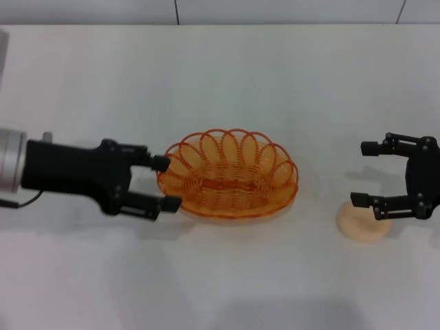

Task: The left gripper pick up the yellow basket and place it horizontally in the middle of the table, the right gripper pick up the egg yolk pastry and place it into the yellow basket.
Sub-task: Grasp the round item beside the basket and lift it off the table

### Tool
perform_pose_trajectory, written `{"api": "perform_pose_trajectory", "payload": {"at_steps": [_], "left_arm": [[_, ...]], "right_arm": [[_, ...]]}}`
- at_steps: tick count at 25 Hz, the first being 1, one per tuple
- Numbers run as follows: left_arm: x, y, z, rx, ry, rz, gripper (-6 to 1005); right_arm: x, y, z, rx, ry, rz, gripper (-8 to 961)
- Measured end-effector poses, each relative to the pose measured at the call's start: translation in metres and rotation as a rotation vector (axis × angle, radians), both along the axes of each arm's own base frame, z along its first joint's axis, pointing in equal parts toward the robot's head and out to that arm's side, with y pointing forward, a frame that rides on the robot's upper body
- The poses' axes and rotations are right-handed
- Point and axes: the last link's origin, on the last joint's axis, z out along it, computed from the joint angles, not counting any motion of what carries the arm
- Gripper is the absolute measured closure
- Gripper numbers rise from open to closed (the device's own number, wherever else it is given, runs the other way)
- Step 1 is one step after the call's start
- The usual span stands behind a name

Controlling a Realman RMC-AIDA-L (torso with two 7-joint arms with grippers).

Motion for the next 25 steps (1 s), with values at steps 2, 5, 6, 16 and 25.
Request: {"api": "perform_pose_trajectory", "payload": {"at_steps": [2,5,6,16,25], "left_arm": [[-0.009,-0.004,0.001,0.001,-0.014,-0.034,203],[-0.023,-0.013,0.009,0.030,-0.065,-0.079,203],[-0.026,-0.015,0.011,0.044,-0.074,-0.093,204],[-0.051,-0.031,0.015,0.084,-0.067,-0.117,207],[-0.055,-0.032,0.008,0.028,-0.021,-0.102,209]], "right_arm": [[0.002,-0.003,0.001,-0.007,0.002,-0.008,89],[0.004,-0.005,0.002,-0.018,0.005,-0.018,89],[0.004,-0.006,0.002,-0.024,0.006,-0.020,89],[0.005,-0.007,0.000,-0.098,-0.071,-0.071,89],[0.000,0.000,0.001,-0.153,-0.191,-0.165,89]]}}
